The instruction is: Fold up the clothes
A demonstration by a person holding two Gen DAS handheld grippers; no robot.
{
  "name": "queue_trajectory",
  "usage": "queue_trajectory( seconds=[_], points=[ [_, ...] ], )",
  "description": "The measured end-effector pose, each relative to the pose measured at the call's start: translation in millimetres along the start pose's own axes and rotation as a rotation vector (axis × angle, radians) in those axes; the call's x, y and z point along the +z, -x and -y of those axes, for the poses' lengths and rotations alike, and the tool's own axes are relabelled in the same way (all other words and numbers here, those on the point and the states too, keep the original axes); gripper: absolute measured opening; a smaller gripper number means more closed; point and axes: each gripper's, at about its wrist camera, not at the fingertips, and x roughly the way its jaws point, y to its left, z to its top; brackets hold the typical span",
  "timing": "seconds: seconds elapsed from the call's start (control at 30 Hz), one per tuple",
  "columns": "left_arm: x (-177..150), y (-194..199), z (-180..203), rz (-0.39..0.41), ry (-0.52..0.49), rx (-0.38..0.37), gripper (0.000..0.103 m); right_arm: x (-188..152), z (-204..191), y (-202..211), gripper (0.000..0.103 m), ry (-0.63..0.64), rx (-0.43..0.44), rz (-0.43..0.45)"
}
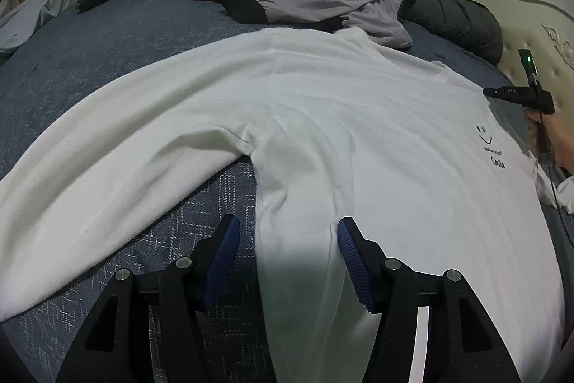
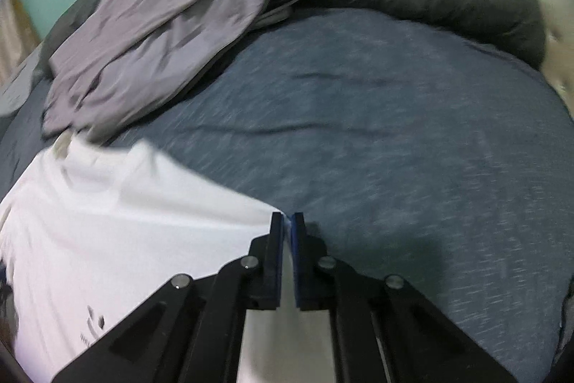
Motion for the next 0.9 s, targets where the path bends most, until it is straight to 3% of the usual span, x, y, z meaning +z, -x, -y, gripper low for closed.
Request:
queue_trajectory(
  seconds=[0.2,0.37,0.47,0.57,0.67,0.8,0.9],
  points=[
    [-1,-1,2,0.001,-0.011,0.008,0.062,7,-2,-23,0.003,0.029,-0.061,-0.054],
    [-2,-1,1,0.002,-0.010,0.004,0.063,0,6,-27,0.004,-0.021,-0.056,-0.077],
    [-1,-1,0,0.002,-0.004,-0.003,0.063,3,4,-17,0.018,-0.042,-0.078,-0.049],
    [0,-1,-2,0.002,0.009,-0.015,0.064,-5,-1,6,0.022,-0.078,-0.098,0.022],
    [1,-1,-3,-0.002,0.021,-0.025,0.064,-26,-18,43,0.031,-0.095,-0.074,0.118],
    [4,4,-3,-0.020,0.027,-0.054,0.064,-78,-41,92,0.041,-0.173,0.116,0.193],
    [15,20,-6,0.012,0.040,-0.082,0.064,-123,-59,114,0.045,-0.183,0.193,0.190]
  ],
)
